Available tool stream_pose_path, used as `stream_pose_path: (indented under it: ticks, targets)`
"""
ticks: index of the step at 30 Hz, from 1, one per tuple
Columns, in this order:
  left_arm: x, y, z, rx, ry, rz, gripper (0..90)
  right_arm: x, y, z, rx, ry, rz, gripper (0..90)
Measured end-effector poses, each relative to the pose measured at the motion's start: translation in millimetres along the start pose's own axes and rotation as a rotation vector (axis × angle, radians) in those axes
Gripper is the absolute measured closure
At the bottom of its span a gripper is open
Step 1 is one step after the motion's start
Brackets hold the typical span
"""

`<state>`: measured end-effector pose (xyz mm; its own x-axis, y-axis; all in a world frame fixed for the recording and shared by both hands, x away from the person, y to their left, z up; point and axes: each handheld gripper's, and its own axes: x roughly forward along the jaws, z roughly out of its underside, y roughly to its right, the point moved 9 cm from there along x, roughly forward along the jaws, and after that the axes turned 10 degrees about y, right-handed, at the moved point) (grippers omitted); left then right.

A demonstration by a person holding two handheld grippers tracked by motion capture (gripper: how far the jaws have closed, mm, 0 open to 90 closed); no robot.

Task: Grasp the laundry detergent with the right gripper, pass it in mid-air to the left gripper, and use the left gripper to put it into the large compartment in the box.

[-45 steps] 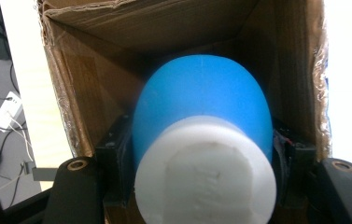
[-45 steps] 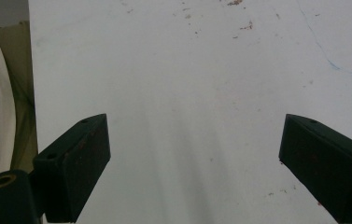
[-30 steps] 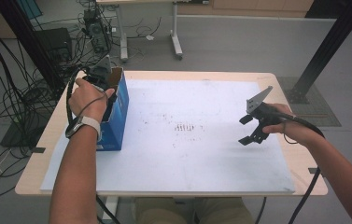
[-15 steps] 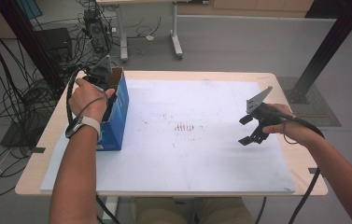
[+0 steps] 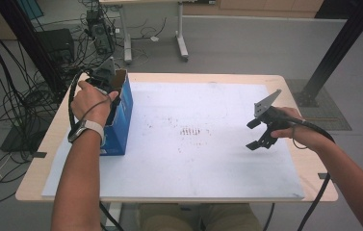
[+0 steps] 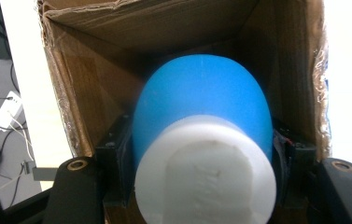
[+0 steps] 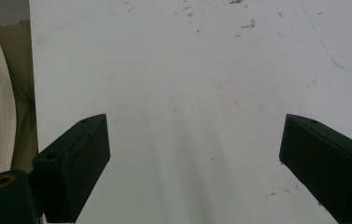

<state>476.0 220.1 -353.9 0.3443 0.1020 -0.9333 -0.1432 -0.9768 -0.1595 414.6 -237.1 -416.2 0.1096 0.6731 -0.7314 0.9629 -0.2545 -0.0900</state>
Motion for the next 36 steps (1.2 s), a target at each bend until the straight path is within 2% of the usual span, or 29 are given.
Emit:
stream_pose_path:
  ticks: [17,24,30,33,36]
  targets:
    - [0.1,-0.1,-0.6,0.006,0.001,0.003,37.0,0.4,-0.4,-1.2,-0.002,0.002,-0.003,8.5]
    - [-0.1,-1.0,-1.7,0.015,0.022,-0.003,36.5,1.2,-1.4,-0.8,-0.002,0.002,-0.005,8.4]
    - [-0.4,-3.3,-1.3,0.019,0.019,-0.012,30.6,1.1,-2.4,-0.7,-0.003,0.001,-0.007,8.3]
    - [-1.2,-5.5,-0.5,0.015,0.026,-0.007,25.9,1.2,-3.2,-0.6,-0.003,0.001,-0.009,8.3]
    - [-3.1,-6.9,-0.4,0.009,0.035,0.007,25.3,1.2,-3.3,-0.4,-0.004,-0.001,-0.009,8.3]
